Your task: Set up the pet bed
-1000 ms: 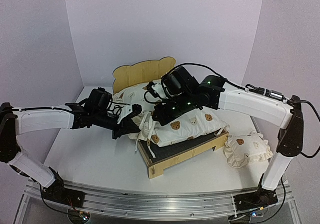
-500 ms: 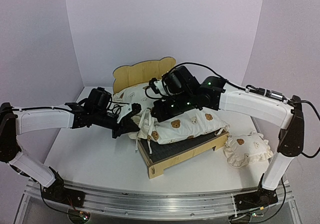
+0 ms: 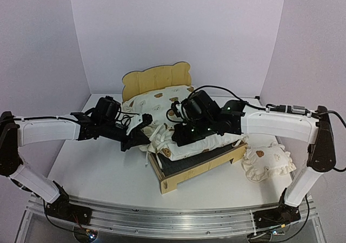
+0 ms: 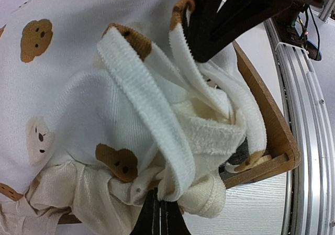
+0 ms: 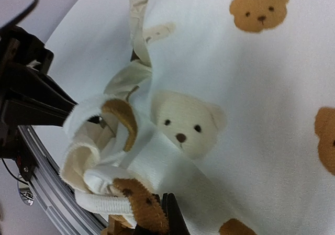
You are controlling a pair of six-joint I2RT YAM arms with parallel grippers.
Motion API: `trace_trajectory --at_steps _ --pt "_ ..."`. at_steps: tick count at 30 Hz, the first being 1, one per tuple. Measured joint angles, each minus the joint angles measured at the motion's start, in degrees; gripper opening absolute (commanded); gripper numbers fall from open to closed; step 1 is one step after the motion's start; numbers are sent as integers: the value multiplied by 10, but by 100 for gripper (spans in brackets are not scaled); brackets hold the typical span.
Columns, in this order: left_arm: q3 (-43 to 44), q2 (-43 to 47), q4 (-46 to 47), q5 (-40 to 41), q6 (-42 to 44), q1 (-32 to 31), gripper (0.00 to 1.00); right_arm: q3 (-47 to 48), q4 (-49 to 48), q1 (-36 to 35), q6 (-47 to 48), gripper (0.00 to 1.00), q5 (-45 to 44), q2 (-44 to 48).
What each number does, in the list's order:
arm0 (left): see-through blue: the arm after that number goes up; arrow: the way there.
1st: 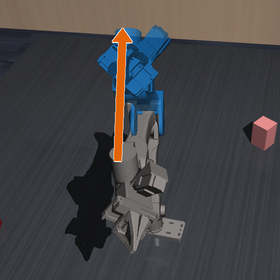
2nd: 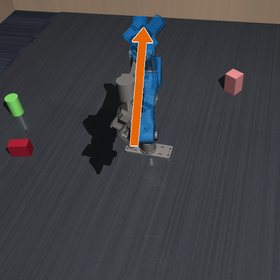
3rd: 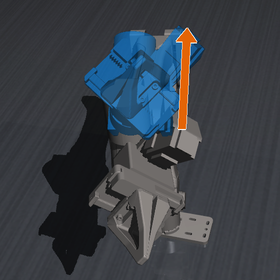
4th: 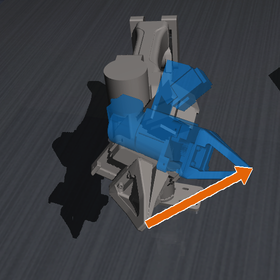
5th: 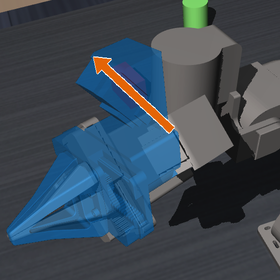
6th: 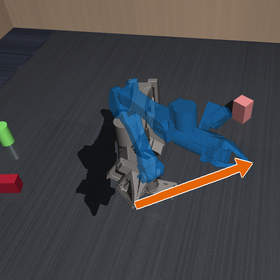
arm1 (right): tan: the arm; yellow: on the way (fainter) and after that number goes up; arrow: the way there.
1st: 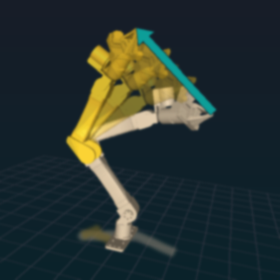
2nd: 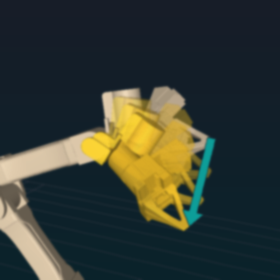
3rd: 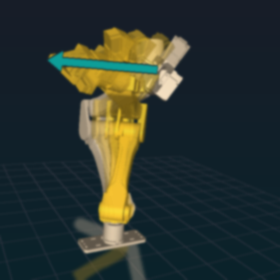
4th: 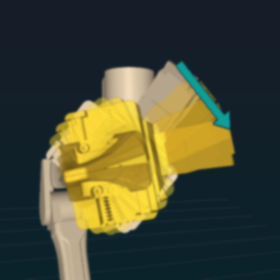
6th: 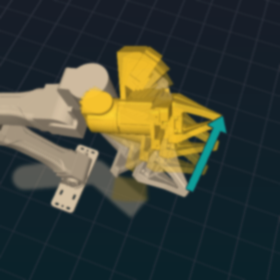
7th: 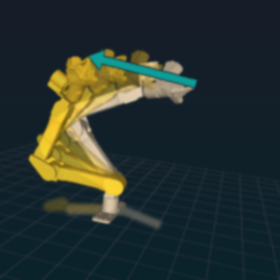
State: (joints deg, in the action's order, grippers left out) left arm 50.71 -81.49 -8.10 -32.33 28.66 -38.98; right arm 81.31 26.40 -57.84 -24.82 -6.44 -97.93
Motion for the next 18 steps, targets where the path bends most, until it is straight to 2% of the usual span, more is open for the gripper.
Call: trace_trajectory --at_steps 2,5,8,14,18 --pt "-6 0 0 0 1 0 0 -15 0 0 -6 5 -6 0" --pt "-14 0 -7 0 3 0 0 -24 5 0 -12 32 -8 0" --pt "-17 -3 -10 0 0 0 0 -13 33 0 -11 47 -6 0" --pt "-17 -17 -9 -1 -19 0 0 102 195 -1 -8 52 -19 -7" --pt "-17 -20 -8 -3 -29 0 0 99 203 -20 -1 48 -2 13"
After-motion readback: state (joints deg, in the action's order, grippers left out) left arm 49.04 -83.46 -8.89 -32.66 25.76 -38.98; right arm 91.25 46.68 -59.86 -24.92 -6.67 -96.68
